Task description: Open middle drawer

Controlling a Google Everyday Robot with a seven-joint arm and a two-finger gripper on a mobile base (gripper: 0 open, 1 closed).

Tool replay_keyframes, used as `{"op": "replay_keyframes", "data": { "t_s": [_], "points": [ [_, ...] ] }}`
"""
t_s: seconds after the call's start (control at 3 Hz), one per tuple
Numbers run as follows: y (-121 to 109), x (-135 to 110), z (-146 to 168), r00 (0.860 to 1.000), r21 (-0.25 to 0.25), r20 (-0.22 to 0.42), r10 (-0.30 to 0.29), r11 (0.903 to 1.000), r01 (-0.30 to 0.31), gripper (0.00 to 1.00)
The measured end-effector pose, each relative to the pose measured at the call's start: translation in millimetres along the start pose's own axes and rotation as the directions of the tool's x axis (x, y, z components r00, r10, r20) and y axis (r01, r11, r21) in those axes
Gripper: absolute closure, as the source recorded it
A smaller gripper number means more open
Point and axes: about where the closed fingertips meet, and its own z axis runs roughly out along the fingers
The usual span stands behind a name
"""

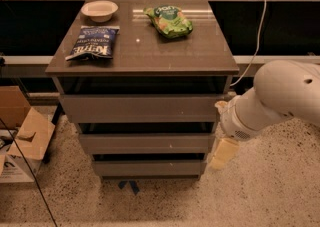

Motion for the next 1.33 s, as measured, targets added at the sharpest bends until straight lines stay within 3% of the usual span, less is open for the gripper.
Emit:
{"op": "replay_keyframes", "data": {
  "t_s": [1.0, 1.33],
  "points": [
    [-4.0, 13.7, 91.1, 0.994, 0.07, 0.077, 0.079, 0.994, -0.084, 0.0],
    [-8.4, 24.9, 119.3, 0.984, 0.064, 0.115, 0.139, 0.9871, -0.147, 0.0]
  ]
}}
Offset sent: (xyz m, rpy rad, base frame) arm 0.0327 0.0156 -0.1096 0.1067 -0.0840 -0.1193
